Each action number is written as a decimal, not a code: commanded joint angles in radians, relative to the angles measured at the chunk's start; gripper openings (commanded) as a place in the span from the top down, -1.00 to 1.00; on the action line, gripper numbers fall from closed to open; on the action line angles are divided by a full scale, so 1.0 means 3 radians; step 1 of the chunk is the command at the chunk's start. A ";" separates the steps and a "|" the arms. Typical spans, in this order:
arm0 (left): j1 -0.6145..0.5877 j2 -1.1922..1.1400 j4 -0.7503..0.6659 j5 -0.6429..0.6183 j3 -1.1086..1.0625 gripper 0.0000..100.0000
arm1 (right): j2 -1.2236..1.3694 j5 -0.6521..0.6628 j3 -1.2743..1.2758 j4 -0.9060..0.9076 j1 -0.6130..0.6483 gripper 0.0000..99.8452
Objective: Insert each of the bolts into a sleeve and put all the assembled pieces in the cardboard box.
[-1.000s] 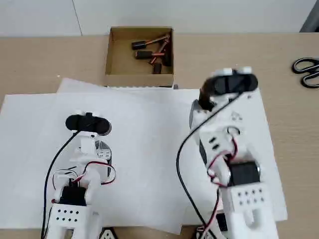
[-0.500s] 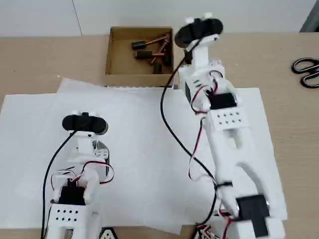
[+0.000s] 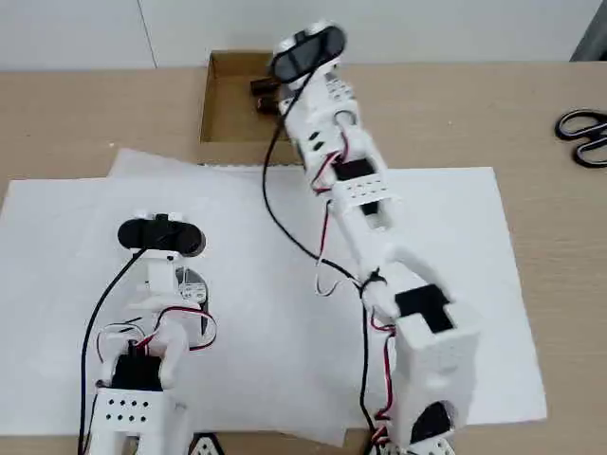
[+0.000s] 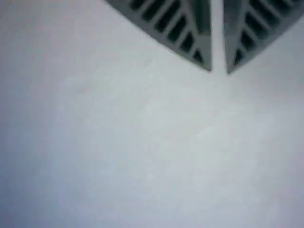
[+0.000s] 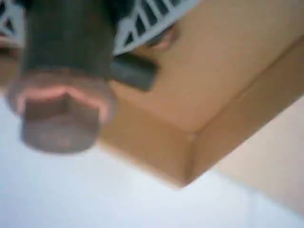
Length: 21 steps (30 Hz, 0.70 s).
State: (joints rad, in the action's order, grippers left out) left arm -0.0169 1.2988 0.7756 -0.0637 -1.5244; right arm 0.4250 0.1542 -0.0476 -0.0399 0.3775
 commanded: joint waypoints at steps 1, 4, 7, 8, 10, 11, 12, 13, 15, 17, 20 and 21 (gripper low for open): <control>-0.0010 0.0036 -0.0066 -0.0010 0.0013 0.99 | 0.0084 0.0128 -0.0384 -0.0141 0.0151 0.99; -0.0010 0.0036 -0.0066 -0.0010 0.0013 0.99 | 0.0258 0.0501 -0.0465 -0.0156 0.0228 0.99; -0.0010 0.0036 -0.0066 -0.0010 0.0013 0.99 | 0.0396 0.0629 -0.0598 -0.0146 0.0238 0.99; -0.0010 0.0036 -0.0066 -0.0010 0.0013 0.99 | 0.0427 0.0639 -0.0644 -0.0125 0.0238 0.99; -0.0010 0.0036 -0.0066 -0.0010 0.0013 0.99 | 0.0448 0.0644 -0.0726 -0.0079 0.0238 0.94; -0.0010 0.0036 -0.0066 -0.0010 0.0013 0.99 | 0.0448 0.0644 -0.0772 0.0013 0.0238 0.88; -0.0010 0.0036 -0.0066 -0.0010 0.0013 0.99 | 0.0448 0.0644 -0.0823 0.0130 0.0238 0.78; -0.0010 0.0036 -0.0066 -0.0010 0.0013 0.99 | 0.0448 0.0644 -0.0859 0.0269 0.0238 0.69; -0.0010 0.0036 -0.0066 -0.0010 0.0013 0.99 | 0.0448 0.0644 -0.0915 0.0509 0.0233 0.57; -0.0010 0.0036 -0.0066 -0.0010 0.0013 0.99 | 0.0448 0.0644 -0.0956 0.0611 0.0217 0.58; -0.0010 0.0036 -0.0066 -0.0010 0.0013 0.99 | 0.0401 0.0644 -0.1038 0.0642 0.0182 0.67; -0.0010 0.0036 -0.0066 -0.0010 0.0013 0.99 | 0.0340 0.0644 -0.1054 0.0642 0.0176 0.70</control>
State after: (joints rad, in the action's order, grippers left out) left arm -0.0169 1.2988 0.7756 -0.0637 -1.5244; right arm 0.5846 0.3399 -0.3023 0.1458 0.4450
